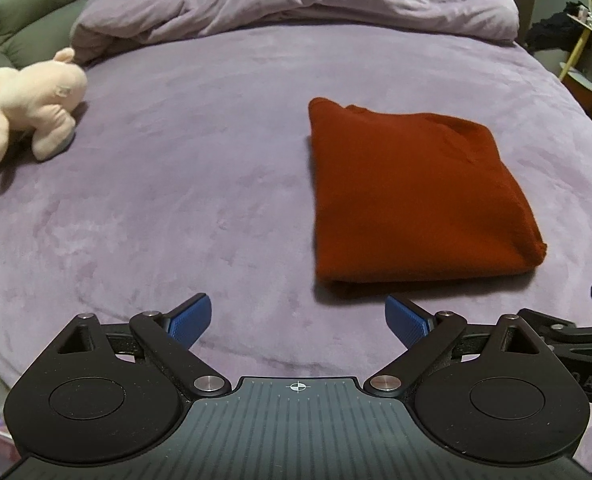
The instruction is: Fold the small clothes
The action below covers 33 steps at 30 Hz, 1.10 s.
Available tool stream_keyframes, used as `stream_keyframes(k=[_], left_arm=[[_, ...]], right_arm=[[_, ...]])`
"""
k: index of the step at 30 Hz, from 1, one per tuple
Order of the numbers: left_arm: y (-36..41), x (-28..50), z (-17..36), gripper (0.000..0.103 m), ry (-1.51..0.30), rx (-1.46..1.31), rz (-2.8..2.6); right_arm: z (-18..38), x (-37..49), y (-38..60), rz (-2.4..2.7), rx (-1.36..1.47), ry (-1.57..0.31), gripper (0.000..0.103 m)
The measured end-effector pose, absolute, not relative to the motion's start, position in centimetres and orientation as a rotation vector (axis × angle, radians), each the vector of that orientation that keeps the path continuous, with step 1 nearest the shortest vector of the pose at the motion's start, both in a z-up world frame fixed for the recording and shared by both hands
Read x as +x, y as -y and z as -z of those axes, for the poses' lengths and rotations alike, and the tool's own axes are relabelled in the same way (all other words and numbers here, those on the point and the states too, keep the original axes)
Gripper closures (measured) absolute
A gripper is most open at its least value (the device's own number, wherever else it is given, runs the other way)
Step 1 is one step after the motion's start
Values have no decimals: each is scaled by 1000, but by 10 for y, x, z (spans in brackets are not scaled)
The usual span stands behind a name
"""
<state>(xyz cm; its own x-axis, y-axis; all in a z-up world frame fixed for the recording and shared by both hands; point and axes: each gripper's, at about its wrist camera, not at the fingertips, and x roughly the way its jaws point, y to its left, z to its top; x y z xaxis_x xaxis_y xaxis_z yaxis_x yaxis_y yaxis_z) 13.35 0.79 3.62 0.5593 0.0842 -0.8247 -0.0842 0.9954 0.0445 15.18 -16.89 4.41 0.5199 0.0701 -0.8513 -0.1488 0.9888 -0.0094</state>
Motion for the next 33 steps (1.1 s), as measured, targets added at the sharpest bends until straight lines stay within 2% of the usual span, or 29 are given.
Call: stream_keyframes(k=[33], left_arm=[[-2, 134, -35, 6, -1006, 10, -89]], right_arm=[[-42, 155, 178, -82, -39, -1053, 17]])
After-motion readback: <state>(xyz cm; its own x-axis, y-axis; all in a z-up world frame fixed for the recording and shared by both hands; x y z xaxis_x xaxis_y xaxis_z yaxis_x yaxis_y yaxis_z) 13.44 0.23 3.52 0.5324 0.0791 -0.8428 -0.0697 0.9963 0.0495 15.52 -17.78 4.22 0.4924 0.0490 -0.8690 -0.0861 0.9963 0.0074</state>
